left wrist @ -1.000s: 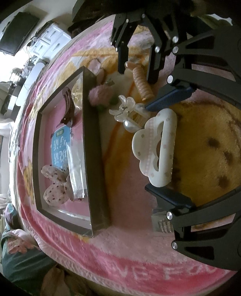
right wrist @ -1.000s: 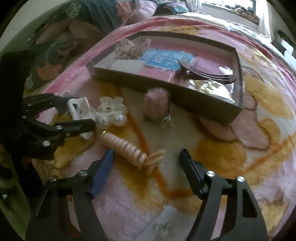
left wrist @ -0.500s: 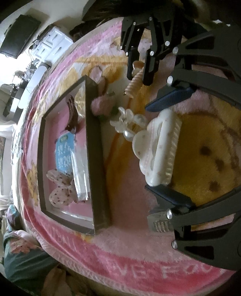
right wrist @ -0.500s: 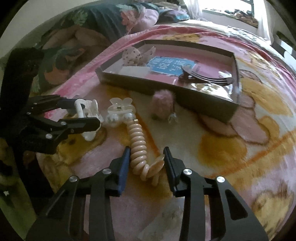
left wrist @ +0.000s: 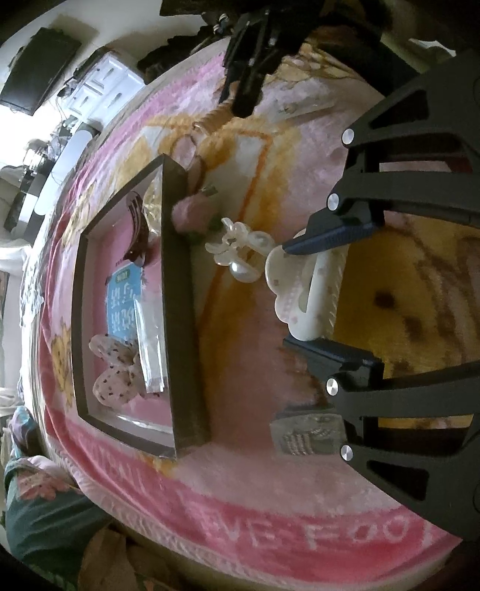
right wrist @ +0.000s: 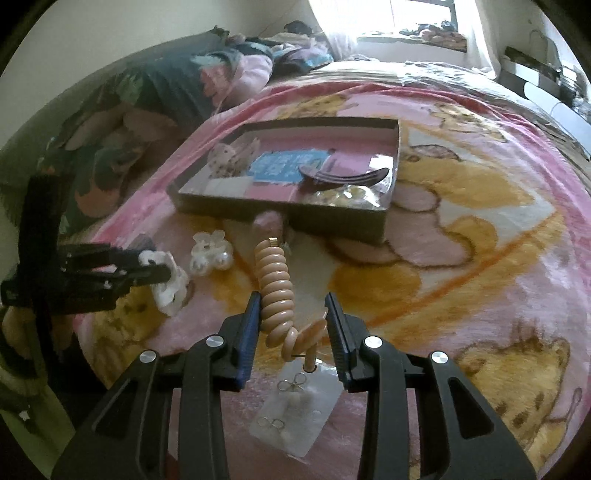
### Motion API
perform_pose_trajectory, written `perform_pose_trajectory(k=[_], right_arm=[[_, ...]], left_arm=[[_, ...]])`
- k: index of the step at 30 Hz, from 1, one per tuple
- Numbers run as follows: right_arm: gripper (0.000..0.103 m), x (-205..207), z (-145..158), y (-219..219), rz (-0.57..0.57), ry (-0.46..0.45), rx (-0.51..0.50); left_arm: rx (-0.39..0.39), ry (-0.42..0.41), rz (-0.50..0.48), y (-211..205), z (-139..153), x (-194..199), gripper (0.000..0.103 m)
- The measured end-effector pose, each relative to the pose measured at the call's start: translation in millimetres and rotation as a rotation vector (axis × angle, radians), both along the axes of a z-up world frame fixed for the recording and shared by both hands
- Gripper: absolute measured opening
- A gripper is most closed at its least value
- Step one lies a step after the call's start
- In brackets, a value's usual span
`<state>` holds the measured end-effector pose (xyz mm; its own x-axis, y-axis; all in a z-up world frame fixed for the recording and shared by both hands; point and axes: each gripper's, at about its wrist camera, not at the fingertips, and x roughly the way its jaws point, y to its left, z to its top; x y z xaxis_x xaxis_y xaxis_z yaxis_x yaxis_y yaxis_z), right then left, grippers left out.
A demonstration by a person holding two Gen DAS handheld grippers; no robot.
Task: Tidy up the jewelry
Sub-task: 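Close the left tool on the white cloud claw while the right tool grasps the coiled hair tie, then carry the cloud claw with the left tool while the right tool carries the hair tie over the box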
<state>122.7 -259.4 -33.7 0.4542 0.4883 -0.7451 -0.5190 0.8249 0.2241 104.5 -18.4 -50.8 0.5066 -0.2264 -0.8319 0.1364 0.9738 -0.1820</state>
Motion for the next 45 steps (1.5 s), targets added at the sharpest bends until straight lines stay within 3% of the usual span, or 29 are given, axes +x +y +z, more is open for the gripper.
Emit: perform_pose_trajectory(k=[8,10,16,20,22,25,36,45], right_arm=[[0.033,-3,9,-1,-0.010,-0.019,0.019],[0.033,-4,10,0,-0.011,-0.023,0.019],[0.033,-6,13,0,-0.012,-0.028,0.022],[0.033,-6,19,1,-0.015,-0.040,0.029],[0.033,-6,23,1,-0.015,-0.048,0.031],[0.033,-7,31,1,-0.012,-0.064,0.034],[0.033,0,78,8,0.000,-0.163,0.060],[0.033,20,100,16,-0.019,-0.206,0.063]], left_arm=[[-0.045,0.003,-0.006,6,2,-18,0.036],[-0.054,0.018,0.001,7,-2,-19,0.056],[-0.042,0.024,-0.017,-8,-9,-15,0.079],[0.058,0.024,-0.023,-27,-19,-11,0.080],[0.079,0.022,-0.016,-29,-21,-10,0.068],[0.096,0.015,-0.013,-30,-17,-9,0.065],[-0.015,-0.102,0.004,-10,52,3,0.065],[-0.023,-0.169,0.059,16,87,33,0.065]])
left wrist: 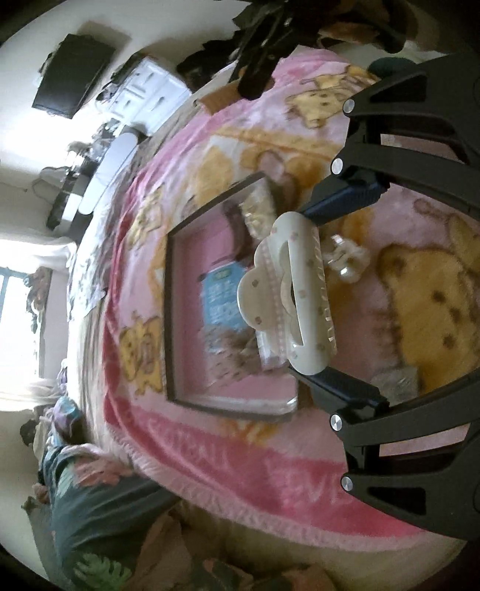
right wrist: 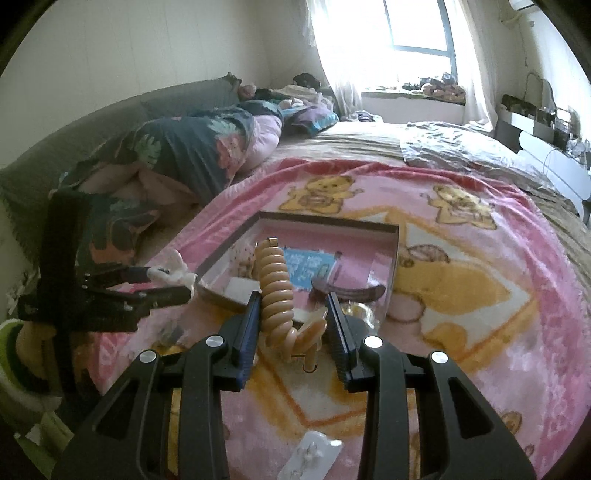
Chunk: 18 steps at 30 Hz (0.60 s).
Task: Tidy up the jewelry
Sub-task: 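Carry the cloud claw with the left tool while the right tool carries the hair tie over the box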
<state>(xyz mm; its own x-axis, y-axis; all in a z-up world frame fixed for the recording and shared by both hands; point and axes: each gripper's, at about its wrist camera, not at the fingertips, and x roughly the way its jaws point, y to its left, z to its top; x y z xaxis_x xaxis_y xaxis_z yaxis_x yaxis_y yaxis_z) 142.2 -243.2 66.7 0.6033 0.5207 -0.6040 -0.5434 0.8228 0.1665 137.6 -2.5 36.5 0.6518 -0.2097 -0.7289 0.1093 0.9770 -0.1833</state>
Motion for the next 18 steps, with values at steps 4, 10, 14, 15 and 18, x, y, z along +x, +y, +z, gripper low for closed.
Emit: perform_pose_trajectory(k=[4,10,14,15,18], right_arm=[[0.033,12,5,4,-0.011,-0.009,-0.001],[0.033,30,5,9,-0.027,-0.010,-0.011],[0.033,41,2,10,-0.040,-0.004,-0.016],[0.033,45,1,10,-0.046,-0.004,-0.019],[0.033,53,-1,12,-0.069,-0.010,-0.032]], left_arm=[[-0.001,-0.019,0.023,12,8,12,0.065],[0.000,-0.031,0.052,24,14,32,0.065],[-0.002,-0.031,0.066,31,14,44,0.065],[-0.003,-0.030,0.068,32,14,47,0.066],[-0.009,-0.018,0.073,34,10,61,0.066]])
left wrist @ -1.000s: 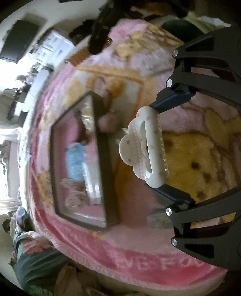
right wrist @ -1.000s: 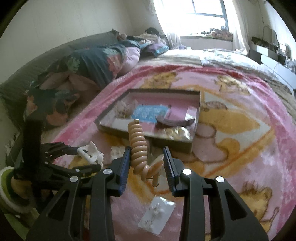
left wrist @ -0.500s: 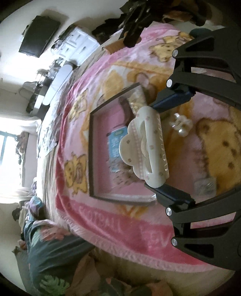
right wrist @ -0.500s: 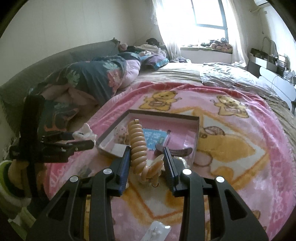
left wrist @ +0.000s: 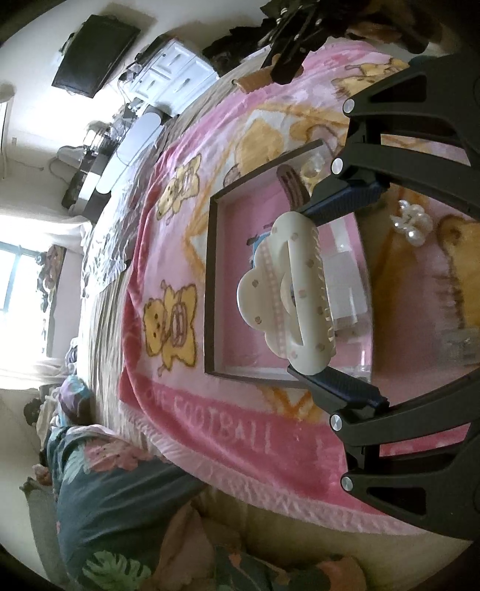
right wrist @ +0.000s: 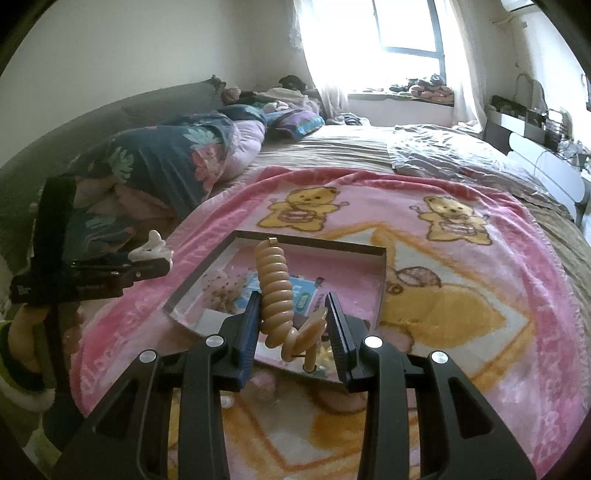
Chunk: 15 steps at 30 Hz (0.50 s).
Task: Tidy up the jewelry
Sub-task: 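Carry the cloud claw with the left tool while the right tool carries the hair tie over the box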
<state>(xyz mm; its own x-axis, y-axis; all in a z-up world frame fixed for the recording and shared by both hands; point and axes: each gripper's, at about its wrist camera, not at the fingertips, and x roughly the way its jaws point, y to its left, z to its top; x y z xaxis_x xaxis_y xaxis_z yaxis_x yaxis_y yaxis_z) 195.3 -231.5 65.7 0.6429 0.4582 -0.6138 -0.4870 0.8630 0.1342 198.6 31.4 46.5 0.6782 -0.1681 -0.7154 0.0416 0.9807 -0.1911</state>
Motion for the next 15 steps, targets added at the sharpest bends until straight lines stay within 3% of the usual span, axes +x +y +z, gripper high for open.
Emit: perform_pose_trajectory(k=[15], right_arm=[[0.034,32,-24,-3,-0.029,0.046,-0.030]], left_arm=[[0.018,0.065,-0.040,-22,-33,49,0.066]])
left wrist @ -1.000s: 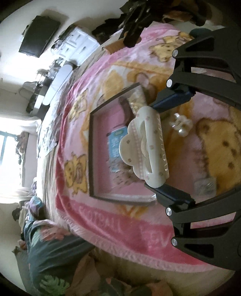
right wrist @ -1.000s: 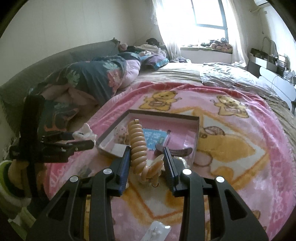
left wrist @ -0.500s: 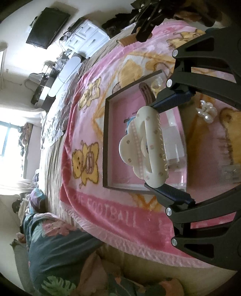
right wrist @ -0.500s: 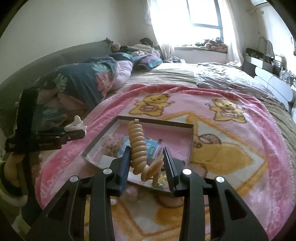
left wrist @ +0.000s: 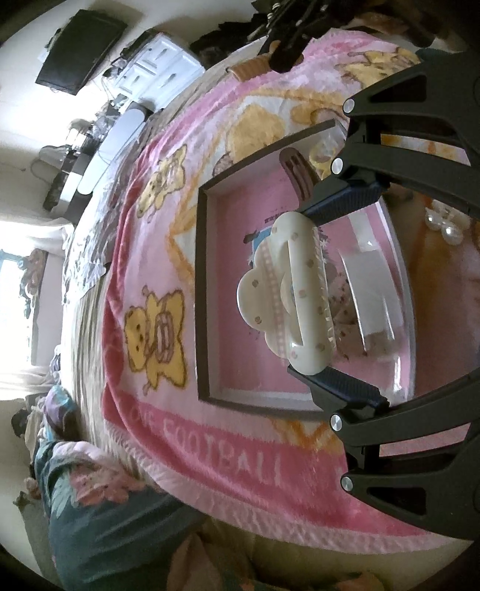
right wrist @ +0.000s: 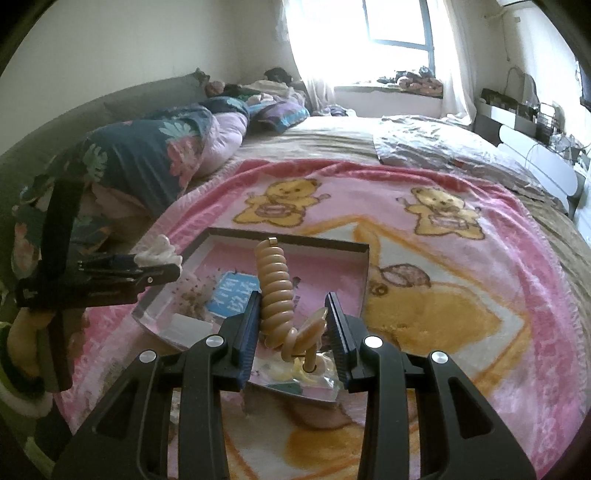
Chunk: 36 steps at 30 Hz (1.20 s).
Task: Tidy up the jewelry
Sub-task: 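Carry the cloud claw with the left tool while the right tool carries the hair tie over the box, then open the left tool over the box while the right tool releases the hair tie inside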
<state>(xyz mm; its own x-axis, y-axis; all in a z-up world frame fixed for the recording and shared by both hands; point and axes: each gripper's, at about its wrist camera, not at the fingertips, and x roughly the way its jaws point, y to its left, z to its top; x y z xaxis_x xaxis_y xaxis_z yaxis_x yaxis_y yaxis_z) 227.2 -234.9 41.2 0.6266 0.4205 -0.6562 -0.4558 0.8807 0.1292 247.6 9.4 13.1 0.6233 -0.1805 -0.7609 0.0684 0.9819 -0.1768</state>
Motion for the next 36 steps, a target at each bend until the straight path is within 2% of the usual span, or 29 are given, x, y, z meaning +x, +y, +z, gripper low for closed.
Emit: perform_pose_trajectory(k=[16,23,26,29,36], right_arm=[[0.034,19,-57,24,0.059,0.120,-0.056],[0.040,22,-79,46,0.094,0.163,-0.113],[0.044,20,-82,46,0.094,0.173,-0.105],[0.056,16,-79,42,0.085,0.172,-0.093],[0.074,-1,-52,18,0.025,0.115,-0.046]], left_arm=[[0.017,0.048,-0.012,-9,-28,19,0.066],[0.013,0.049,-0.005,-5,-28,16,0.066],[0.008,0.049,0.001,-2,-27,14,0.066],[0.007,0.043,0.006,0,-24,10,0.066],[-0.006,0.020,0.014,3,-7,-1,0.066]])
